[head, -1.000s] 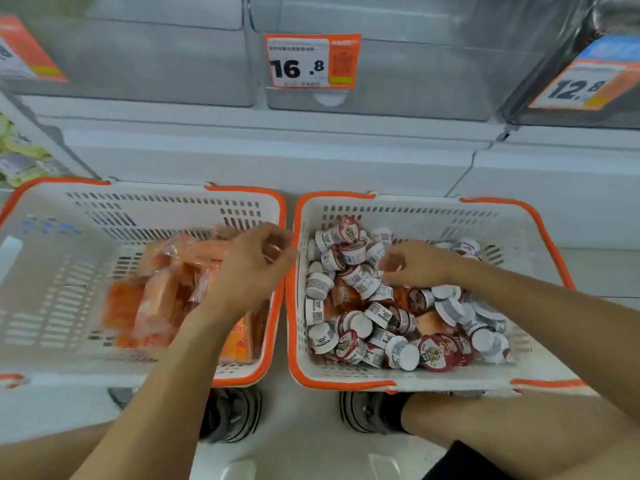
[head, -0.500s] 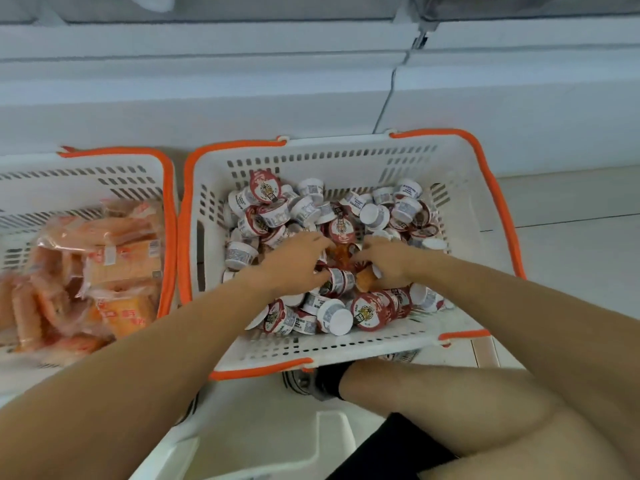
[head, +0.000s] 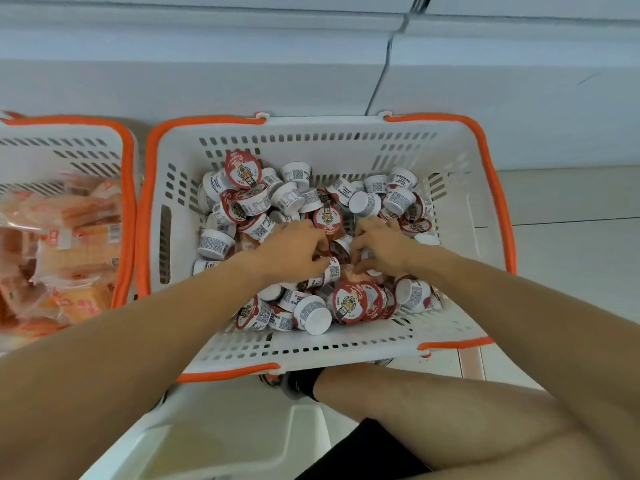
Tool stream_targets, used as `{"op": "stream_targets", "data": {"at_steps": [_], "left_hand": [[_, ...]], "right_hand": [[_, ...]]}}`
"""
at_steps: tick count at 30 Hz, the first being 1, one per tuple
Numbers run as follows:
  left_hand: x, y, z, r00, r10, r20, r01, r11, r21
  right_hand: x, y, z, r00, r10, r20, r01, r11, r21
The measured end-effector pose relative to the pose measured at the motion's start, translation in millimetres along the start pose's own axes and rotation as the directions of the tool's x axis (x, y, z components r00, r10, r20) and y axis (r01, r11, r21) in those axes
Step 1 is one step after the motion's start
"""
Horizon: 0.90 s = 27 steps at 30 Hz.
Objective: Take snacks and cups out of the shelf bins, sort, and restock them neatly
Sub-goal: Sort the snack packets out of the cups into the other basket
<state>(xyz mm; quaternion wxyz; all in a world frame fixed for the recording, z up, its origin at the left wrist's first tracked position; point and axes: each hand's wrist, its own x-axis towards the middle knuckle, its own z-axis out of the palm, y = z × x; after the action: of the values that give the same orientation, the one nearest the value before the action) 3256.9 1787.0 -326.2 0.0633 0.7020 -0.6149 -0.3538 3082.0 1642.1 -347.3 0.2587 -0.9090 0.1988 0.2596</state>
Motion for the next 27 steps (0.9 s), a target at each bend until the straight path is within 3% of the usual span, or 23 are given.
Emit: {"op": "stream_targets", "data": {"at_steps": [3, 7, 10, 12, 14, 18, 21, 24, 27], "left_hand": [[0, 13, -6, 1.000, 0.009, -0.007, -0.010, 0.991, -0.132], [-4, 29, -15, 0.996, -0.089, -0.023, 0.077, 0.943, -0.325], [-9, 28, -24, 0.962, -0.225, -0.157, 0.106, 0.832, -0.544], [-16, 22, -36, 0.943, -0.289, -0.167, 0.115, 0.750, -0.652], [-29, 13, -48, 0.943, -0.315, -0.110, 0.157, 0.710, -0.687], [-61, -11, -63, 0.919, -0.379, -0.108, 0.260, 0.789, -0.557], [-83, -22, -65, 0.896, -0.434, -0.097, 0.306, 0.760, -0.574], [-101, -29, -61, 0.864, -0.497, -0.085, 0.350, 0.713, -0.608], [-115, -38, -62, 0.820, -0.571, -0.027, 0.409, 0.618, -0.671]], "right_hand": [[-11, 5, -13, 0.999, -0.002, -0.039, 0.006, 0.993, 0.118], [-19, 0, -41, 0.980, 0.083, -0.181, 0.024, 0.854, 0.519], [-15, -11, -56, 0.958, 0.106, -0.267, 0.088, 0.777, 0.623], [-13, -17, -64, 0.963, 0.093, -0.252, 0.111, 0.718, 0.687], [-9, -16, -65, 0.968, 0.110, -0.224, 0.073, 0.732, 0.677], [4, -8, -46, 0.955, 0.252, -0.158, -0.134, 0.838, 0.529], [3, -20, -30, 0.967, 0.248, -0.063, -0.191, 0.863, 0.468], [7, -41, -28, 0.955, 0.238, -0.175, -0.140, 0.886, 0.442], [16, -72, -34, 0.935, 0.126, -0.332, 0.008, 0.928, 0.373]]}}
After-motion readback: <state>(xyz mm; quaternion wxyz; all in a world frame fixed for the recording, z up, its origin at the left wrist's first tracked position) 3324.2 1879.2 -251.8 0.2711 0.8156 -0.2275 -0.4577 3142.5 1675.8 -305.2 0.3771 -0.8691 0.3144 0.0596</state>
